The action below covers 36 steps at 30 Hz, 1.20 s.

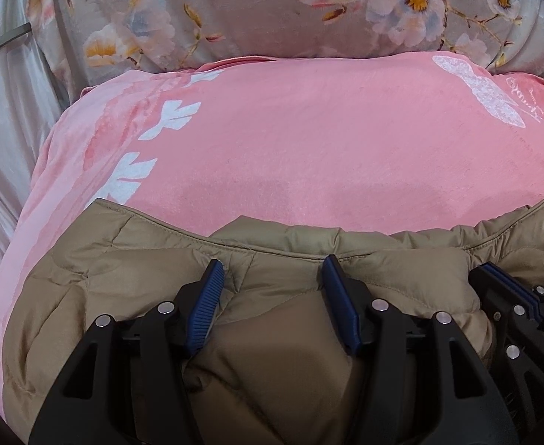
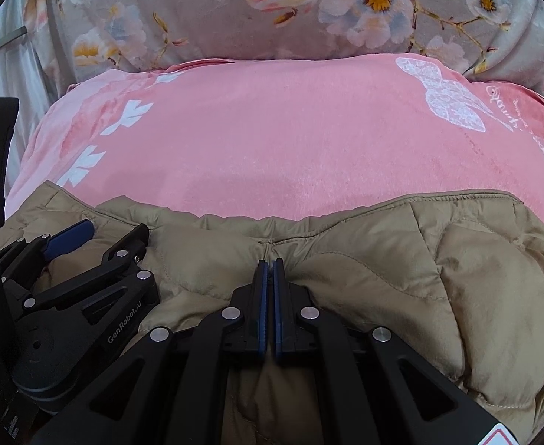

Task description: Fold large clothes

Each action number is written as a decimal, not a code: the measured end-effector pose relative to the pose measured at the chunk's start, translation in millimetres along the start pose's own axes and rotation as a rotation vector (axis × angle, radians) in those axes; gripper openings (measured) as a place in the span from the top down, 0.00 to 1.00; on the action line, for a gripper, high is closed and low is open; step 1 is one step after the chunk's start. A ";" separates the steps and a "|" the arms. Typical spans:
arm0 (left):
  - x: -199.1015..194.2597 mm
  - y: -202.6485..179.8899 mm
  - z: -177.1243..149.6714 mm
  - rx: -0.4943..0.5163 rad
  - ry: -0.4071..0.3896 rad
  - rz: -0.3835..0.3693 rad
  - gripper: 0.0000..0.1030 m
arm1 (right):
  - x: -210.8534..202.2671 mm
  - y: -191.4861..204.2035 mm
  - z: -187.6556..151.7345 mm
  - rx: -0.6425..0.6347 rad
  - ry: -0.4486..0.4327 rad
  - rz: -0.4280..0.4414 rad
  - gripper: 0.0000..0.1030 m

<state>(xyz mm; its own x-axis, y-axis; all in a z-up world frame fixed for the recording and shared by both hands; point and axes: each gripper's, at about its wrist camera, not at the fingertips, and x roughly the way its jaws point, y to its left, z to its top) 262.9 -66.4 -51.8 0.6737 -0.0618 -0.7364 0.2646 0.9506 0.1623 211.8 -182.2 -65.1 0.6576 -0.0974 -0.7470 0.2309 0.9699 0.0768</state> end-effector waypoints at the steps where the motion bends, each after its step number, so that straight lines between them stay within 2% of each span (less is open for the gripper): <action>1: -0.2 0.2 0.2 -0.001 0.000 -0.002 0.47 | 0.0 -0.3 -0.1 0.000 0.000 0.002 1.00; 4: -6.8 9.8 0.3 -0.031 0.005 -0.054 0.46 | -4.7 -2.9 0.8 0.011 0.002 0.011 1.00; 5: -16.0 16.8 -1.8 -0.048 0.011 -0.073 0.46 | -15.2 -4.0 -1.2 0.037 -0.005 0.001 0.97; 6: -27.3 23.3 -5.8 -0.066 0.008 -0.090 0.45 | -31.4 -4.0 -5.6 0.069 -0.027 0.037 0.93; 7: -39.7 29.3 -10.8 -0.082 -0.002 -0.109 0.40 | -43.8 -2.1 -9.8 0.083 -0.050 0.064 0.87; 8: -52.8 35.1 -17.6 -0.092 -0.014 -0.124 0.32 | -59.3 4.4 -17.3 0.081 -0.081 0.090 0.87; 9: -63.3 37.9 -24.9 -0.092 -0.024 -0.123 0.31 | -66.6 12.4 -22.9 0.059 -0.094 0.100 0.87; 12: -78.1 38.1 -46.9 -0.079 -0.042 -0.088 0.31 | -73.1 40.6 -41.0 -0.038 -0.126 0.032 0.87; 13: -77.6 39.1 -50.2 -0.084 -0.043 -0.069 0.28 | -71.5 45.8 -45.9 -0.056 -0.139 0.006 0.87; 16: -69.5 46.2 -58.6 -0.126 -0.033 -0.086 0.25 | -64.2 46.5 -48.6 -0.051 -0.127 0.002 0.88; 22: -60.6 39.1 -64.1 -0.123 -0.060 -0.033 0.22 | -54.0 38.3 -54.0 -0.027 -0.120 0.000 0.90; 36: -53.2 35.1 -68.0 -0.130 -0.055 -0.017 0.20 | -46.7 37.5 -59.1 -0.016 -0.116 0.004 0.90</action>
<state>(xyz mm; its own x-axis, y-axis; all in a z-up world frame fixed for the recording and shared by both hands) 189.4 -9.1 -51.6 0.7079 -0.0911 -0.7004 0.1870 0.9804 0.0615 147.4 -128.1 -66.4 0.7370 -0.1182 -0.6655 0.2177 0.9736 0.0682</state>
